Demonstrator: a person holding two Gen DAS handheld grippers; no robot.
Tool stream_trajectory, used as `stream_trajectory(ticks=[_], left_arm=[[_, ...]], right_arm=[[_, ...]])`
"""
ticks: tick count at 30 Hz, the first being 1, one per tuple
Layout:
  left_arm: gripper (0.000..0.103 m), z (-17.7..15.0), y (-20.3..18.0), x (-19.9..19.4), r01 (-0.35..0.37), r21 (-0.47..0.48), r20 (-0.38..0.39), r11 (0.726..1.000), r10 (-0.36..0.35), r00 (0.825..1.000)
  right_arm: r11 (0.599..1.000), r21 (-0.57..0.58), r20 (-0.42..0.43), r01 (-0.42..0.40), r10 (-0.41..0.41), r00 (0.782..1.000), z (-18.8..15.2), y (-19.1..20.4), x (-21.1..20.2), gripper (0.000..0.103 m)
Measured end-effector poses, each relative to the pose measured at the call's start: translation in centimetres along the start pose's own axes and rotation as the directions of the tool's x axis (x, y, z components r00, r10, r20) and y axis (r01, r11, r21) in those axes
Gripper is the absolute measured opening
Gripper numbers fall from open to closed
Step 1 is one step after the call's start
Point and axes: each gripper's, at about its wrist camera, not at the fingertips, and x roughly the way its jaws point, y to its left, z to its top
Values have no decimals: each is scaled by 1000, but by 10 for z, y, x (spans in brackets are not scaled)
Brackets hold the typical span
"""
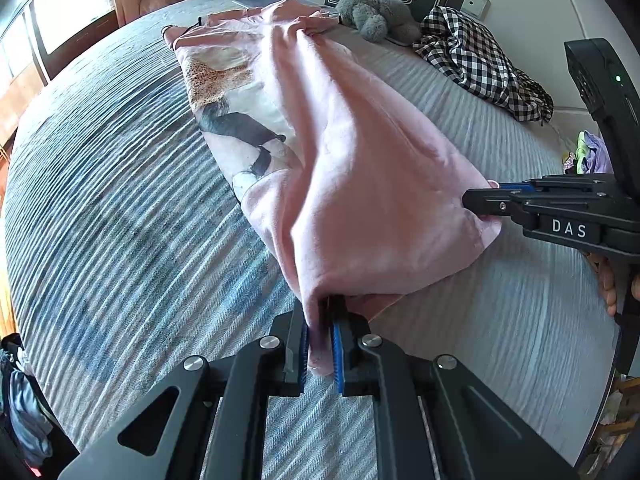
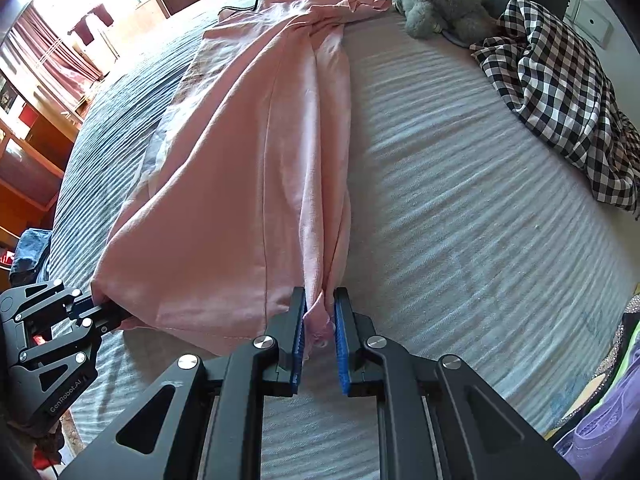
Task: Fold clothes
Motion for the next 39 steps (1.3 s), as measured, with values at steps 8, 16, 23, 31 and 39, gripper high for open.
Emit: stream_trajectory(ticks=[8,16,23,31,39], left_arm=[[1,-6,6,-11,0,29,-16,1000,0,1000],[2,-38,15,-50,36,108,-75,994,-28,997],[2,-10,33,-68,37,113,-45,993,-33,998],[2,87,75,-73,76,139,21,987,-80,997],[3,234,144,-31,110,199,33,974,-119,992]], right_arm=[[995,69,33,-71,68,997,-15,-7,-11,9],[964,130,12,-231,232,973,-59,4,-31,9],[952,148,94,-269,257,962,-39,13,-52,9],[954,162,248,-254,209,946,50,13,-76,9],[953,228,318,-201,122,940,202,9,-49,9]])
